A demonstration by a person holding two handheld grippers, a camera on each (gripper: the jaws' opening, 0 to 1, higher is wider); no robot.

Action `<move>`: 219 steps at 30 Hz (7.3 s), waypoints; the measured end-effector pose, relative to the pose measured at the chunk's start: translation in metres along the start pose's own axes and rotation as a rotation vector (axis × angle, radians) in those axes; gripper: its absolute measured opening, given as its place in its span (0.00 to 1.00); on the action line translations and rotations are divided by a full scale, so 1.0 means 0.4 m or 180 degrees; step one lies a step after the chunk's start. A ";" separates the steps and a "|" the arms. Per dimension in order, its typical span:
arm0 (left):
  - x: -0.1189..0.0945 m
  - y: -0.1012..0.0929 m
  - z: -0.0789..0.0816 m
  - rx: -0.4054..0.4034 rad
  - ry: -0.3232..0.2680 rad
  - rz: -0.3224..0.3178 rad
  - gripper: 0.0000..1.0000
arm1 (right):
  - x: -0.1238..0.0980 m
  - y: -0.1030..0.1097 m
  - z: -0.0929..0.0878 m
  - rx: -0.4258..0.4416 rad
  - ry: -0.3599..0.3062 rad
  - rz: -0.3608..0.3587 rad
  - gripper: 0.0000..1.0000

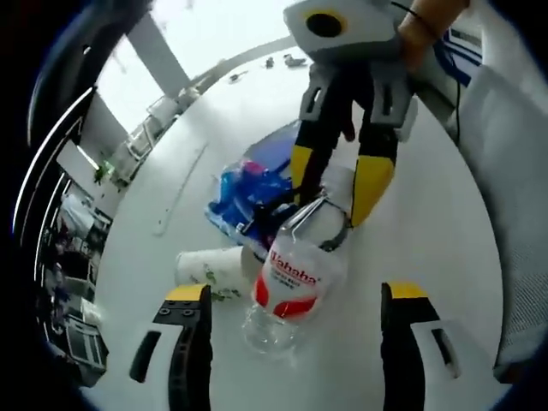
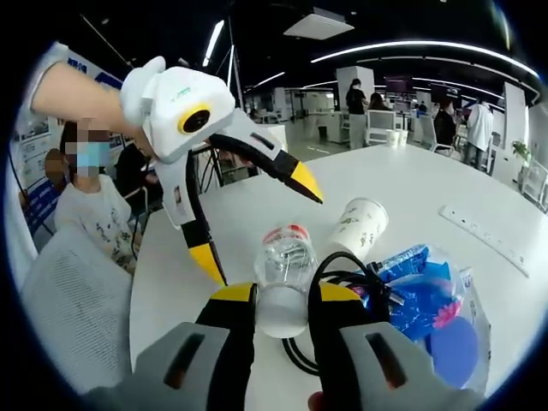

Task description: Arrange the tabletop items into an orderly group along one side of the table until the central work area is clear of visible clutter.

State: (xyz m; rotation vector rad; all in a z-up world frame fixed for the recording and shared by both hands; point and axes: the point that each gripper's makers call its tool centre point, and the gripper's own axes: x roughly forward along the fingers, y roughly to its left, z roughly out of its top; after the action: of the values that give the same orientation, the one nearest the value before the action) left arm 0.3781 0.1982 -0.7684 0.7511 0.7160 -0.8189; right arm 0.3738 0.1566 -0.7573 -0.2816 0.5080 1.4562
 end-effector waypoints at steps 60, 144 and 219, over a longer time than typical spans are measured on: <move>0.109 -0.025 -0.012 0.0512 0.0117 -0.0447 0.39 | -0.006 -0.002 -0.007 -0.0219 0.0021 0.0128 0.26; -0.113 0.074 0.117 -0.1447 -0.1243 0.1197 0.39 | -0.064 0.036 0.334 0.0414 -0.1446 -0.0277 0.20; -0.048 0.089 0.050 -0.2018 -0.1781 0.0995 0.42 | 0.018 0.065 0.363 -0.0525 -0.1249 0.0512 0.20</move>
State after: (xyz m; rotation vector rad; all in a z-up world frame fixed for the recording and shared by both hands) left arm 0.4034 0.2059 -0.7320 0.0395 0.3028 -0.4361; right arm 0.3712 0.2355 -0.6323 -0.0804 0.0938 1.6638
